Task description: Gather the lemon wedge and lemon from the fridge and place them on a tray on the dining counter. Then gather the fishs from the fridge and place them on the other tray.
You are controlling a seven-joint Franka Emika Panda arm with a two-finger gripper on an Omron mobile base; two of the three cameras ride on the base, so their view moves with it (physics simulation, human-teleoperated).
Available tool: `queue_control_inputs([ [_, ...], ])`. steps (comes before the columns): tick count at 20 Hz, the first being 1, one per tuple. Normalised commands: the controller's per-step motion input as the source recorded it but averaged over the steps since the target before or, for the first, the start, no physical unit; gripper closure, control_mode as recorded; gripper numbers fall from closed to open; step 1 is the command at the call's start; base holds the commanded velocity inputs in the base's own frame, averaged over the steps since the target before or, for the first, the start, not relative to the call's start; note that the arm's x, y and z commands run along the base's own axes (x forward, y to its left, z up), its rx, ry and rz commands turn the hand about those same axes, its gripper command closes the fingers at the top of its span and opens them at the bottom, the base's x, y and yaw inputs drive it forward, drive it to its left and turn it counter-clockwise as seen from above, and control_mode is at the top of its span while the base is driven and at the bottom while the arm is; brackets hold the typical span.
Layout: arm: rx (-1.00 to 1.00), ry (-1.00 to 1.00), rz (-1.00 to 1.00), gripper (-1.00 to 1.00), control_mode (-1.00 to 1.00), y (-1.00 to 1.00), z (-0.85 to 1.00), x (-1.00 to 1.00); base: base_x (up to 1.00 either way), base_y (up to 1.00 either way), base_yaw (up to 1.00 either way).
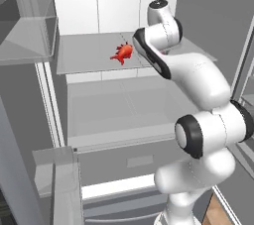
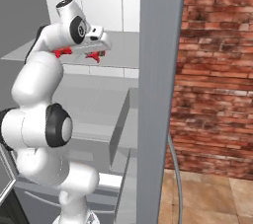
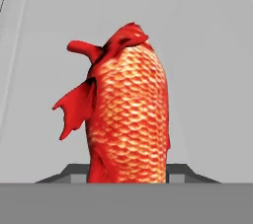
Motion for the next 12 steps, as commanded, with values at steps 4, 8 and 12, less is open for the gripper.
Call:
queue_control_inputs([
  [4, 0.00, -0.08, -0.02, 1.00, -1.00, 0.00, 0.00, -1.00, 0.00, 0.00, 0.00],
  [8, 0.00, -0.04, -0.01, 1.00, -1.00, -0.02, 0.00, -1.00, 0.00, 0.00, 0.00],
  [12, 0.00, -0.01, -0.01, 1.00, -1.00, -0.02, 0.00, -1.00, 0.00, 0.00, 0.00],
])
